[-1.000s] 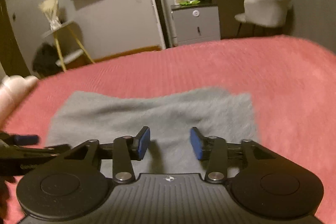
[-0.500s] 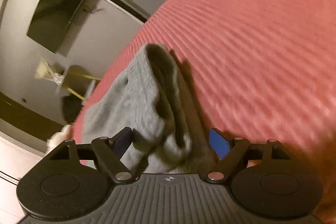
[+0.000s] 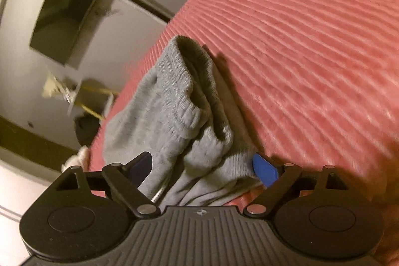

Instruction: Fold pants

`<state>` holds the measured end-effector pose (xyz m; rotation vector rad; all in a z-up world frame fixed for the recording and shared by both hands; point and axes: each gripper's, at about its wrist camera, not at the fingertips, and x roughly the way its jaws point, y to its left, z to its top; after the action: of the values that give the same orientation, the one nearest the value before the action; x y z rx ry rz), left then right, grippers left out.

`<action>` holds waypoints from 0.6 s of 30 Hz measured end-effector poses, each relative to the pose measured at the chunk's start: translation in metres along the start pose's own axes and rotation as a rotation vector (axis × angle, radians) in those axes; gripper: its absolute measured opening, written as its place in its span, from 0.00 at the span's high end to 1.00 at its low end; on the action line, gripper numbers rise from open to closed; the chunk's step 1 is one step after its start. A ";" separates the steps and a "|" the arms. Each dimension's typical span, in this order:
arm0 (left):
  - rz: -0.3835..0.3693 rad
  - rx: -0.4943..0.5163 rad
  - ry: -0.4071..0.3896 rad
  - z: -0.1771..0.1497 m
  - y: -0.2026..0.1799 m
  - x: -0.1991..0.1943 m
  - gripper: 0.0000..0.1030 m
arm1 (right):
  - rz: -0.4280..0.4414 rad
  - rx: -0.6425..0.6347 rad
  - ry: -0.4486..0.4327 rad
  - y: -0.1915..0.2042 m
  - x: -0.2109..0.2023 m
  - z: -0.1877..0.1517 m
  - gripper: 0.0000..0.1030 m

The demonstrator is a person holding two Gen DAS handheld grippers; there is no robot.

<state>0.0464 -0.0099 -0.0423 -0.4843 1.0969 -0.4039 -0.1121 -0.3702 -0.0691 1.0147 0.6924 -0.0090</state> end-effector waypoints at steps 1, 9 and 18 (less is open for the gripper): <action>0.023 0.023 -0.011 0.001 -0.003 0.003 0.19 | 0.013 0.027 -0.007 -0.003 -0.002 -0.001 0.14; 0.069 0.032 -0.092 -0.004 -0.012 0.010 0.38 | 0.007 0.124 0.058 -0.005 0.004 -0.009 0.47; -0.023 -0.115 -0.105 -0.009 0.018 -0.007 0.62 | 0.151 0.164 0.003 0.004 -0.007 -0.020 0.47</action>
<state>0.0363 0.0070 -0.0500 -0.6135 1.0172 -0.3326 -0.1266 -0.3541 -0.0690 1.2231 0.6240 0.0677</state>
